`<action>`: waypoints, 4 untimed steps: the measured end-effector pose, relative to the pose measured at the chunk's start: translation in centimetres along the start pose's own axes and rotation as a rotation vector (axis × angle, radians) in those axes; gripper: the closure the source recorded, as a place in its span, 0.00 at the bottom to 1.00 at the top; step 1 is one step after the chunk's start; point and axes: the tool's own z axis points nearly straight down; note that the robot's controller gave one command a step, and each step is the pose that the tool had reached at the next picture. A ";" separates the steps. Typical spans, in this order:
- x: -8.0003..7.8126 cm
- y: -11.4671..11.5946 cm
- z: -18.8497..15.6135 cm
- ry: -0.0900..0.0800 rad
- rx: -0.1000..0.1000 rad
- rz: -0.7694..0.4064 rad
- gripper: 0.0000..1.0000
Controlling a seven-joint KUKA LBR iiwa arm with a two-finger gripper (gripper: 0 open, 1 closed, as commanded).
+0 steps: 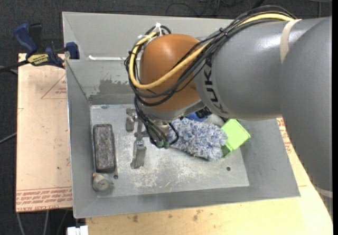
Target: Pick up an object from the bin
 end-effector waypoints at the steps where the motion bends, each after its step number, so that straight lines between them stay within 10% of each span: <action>1: -0.1 -0.1 -0.5 -0.007 -0.001 0.004 0.00; 4: -2.6 -8.4 -0.4 -0.020 -0.001 -0.069 0.00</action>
Offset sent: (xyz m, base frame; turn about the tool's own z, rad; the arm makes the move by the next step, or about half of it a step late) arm 0.0429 -0.0481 0.0262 0.1381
